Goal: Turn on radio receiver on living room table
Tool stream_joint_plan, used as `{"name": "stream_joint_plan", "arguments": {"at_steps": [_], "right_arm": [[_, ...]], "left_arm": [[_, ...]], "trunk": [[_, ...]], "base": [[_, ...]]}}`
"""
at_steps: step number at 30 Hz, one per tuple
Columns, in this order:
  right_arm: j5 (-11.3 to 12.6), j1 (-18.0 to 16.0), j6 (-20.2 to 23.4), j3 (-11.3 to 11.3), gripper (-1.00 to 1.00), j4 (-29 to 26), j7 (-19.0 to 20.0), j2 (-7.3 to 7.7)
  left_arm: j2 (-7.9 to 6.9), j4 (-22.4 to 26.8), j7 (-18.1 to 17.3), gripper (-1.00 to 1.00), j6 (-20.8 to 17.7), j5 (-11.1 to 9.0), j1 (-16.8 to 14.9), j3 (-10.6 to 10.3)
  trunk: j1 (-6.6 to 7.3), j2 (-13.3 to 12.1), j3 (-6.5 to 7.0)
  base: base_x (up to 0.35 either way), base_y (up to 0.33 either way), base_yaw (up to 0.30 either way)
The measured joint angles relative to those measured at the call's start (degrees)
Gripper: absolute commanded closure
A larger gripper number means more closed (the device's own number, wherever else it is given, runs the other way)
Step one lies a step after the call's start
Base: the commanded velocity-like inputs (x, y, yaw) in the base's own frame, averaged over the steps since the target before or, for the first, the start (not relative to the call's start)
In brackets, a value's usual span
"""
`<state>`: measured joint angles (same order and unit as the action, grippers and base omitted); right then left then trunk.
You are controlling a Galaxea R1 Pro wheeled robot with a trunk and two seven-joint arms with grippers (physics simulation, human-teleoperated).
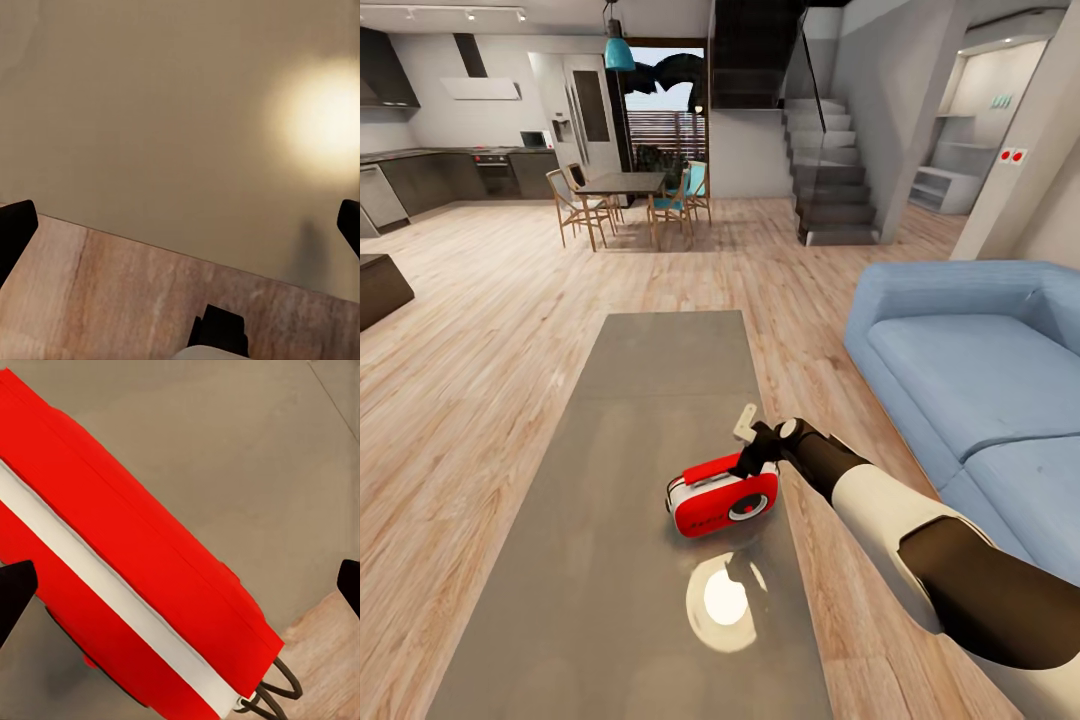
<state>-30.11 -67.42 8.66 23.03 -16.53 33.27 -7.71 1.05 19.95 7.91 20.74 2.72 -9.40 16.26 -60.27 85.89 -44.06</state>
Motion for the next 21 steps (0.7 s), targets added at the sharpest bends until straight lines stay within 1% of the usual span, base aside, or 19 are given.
{"name": "stream_joint_plan", "arguments": {"at_steps": [6, 9, 10, 11, 18, 21], "right_arm": [[0.0, 0.0, -0.8, 0.0, -1.0, 0.0, 0.0, 0.17], [0.0, 0.0, -0.9, 0.0, -1.0, 0.0, 0.0, 0.21], [0.1, 0.0, -0.9, 0.0, -1.0, 0.0, 0.0, 0.22], [0.1, 0.0, -0.9, 0.0, -1.0, 0.0, 0.0, 0.24], [0.0, 0.0, -1.0, 0.0, -1.0, 0.0, 0.0, 0.34], [0.1, 0.0, -1.0, 0.0, -1.0, 0.0, 0.0, 0.39]], "left_arm": [[0.0, 0.0, 0.0, -1.0, 0.0, 0.0, 0.0, 0.0], [-0.03, 0.0, 0.0, -1.0, 0.1, 0.0, 0.0, 0.0], [-0.03, 0.2, 0.2, -1.0, 0.7, 0.6, 0.1, -0.3], [-0.03, 0.3, 0.2, -1.0, 1.7, 0.7, 0.4, -0.5], [0.03, 0.1, 0.1, -1.0, 8.5, 0.8, 1.8, -0.6], [0.03, 0.1, 0.2, -1.0, 8.3, 0.7, 1.6, -0.4]], "trunk": [[0.0, 0.0, 0.0], [-0.65, 1.2, -0.53], [-0.85, 1.6, -0.72], [-1.07, 2.0, -0.9], [-2.62, 4.8, -2.16], [-2.63, 4.8, -2.16]], "base": [[0.0, 0.0, 0.0], [0.0, 0.0, 0.0], [0.0, 0.0, 0.0], [0.0, 0.0, 0.0], [0.0, 0.0, 0.0], [0.0, 0.0, 0.0]]}}
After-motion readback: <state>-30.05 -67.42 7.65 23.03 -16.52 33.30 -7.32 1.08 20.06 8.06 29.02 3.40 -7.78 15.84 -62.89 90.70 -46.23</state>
